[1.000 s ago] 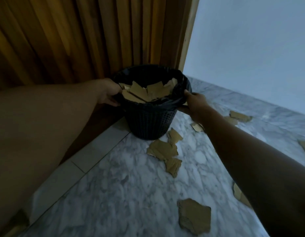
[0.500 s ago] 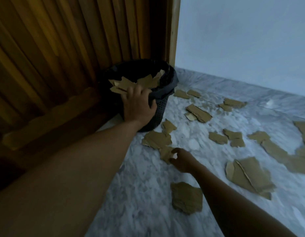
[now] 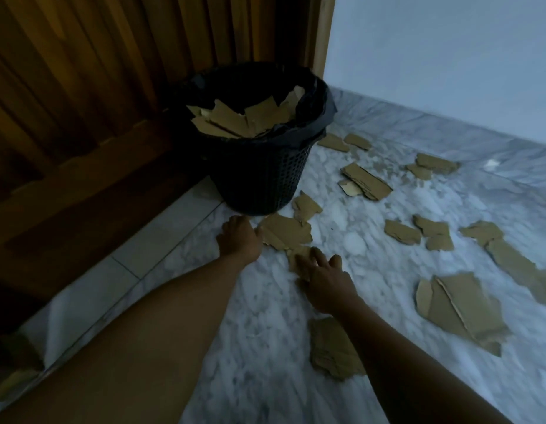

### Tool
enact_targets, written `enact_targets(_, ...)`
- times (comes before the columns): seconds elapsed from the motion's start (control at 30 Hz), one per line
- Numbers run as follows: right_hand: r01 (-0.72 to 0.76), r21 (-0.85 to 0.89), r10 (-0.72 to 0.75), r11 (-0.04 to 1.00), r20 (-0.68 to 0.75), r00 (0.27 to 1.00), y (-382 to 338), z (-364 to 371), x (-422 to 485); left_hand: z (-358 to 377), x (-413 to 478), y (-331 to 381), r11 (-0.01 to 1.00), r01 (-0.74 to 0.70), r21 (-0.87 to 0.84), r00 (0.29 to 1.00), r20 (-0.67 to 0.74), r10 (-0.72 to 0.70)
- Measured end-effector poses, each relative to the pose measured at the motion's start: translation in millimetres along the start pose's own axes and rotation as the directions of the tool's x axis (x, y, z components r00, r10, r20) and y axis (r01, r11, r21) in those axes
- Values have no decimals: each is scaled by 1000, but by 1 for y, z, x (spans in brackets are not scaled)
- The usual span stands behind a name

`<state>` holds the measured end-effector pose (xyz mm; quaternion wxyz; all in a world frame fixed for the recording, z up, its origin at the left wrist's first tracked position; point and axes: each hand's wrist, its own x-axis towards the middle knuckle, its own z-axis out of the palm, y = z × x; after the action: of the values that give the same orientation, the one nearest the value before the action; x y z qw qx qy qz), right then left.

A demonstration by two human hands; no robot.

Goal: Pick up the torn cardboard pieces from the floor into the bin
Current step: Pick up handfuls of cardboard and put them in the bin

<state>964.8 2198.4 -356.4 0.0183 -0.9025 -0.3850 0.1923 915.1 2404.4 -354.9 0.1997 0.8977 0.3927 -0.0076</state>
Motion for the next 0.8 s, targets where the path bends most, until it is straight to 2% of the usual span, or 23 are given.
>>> enact_targets(0.07, -22, 23, 23, 999, -44, 999, -1, 3, 2, 4, 11, 2, 997, 56, 46, 996, 64, -59)
enact_targets(0.13, -38, 55, 43, 998, -86, 995, -3, 3, 3, 12, 18, -1, 989, 26, 142, 996, 77, -37)
enact_targets(0.23, -54, 90, 66, 994, -136, 988, -3, 5, 6, 24, 21, -4, 989, 9, 145, 996, -90, 4)
enact_targets(0.3, -73, 106, 90, 992, -161, 983, 0, 7, 6, 27, 19, -1, 994, 53, 95, 986, -165, -37)
enact_targets(0.43, -74, 119, 96, 990, -189, 977, 9, 10, 1, 28, 15, 0, 990, 136, 27, 983, -131, -131)
enact_targets(0.57, -100, 131, 123, 986, -174, 977, 18, 8, -9, 24, 3, -3, 978, 57, 200, 996, -72, -44)
enact_targets(0.67, -124, 150, 150, 981, -173, 974, 26, 7, -18, 22, 0, -7, 993, 32, 110, 998, -62, -25)
enact_targets(0.8, -142, 164, 171, 976, -177, 969, 35, 7, -25, 21, 0, -4, 996, -64, -57, 988, -145, 55)
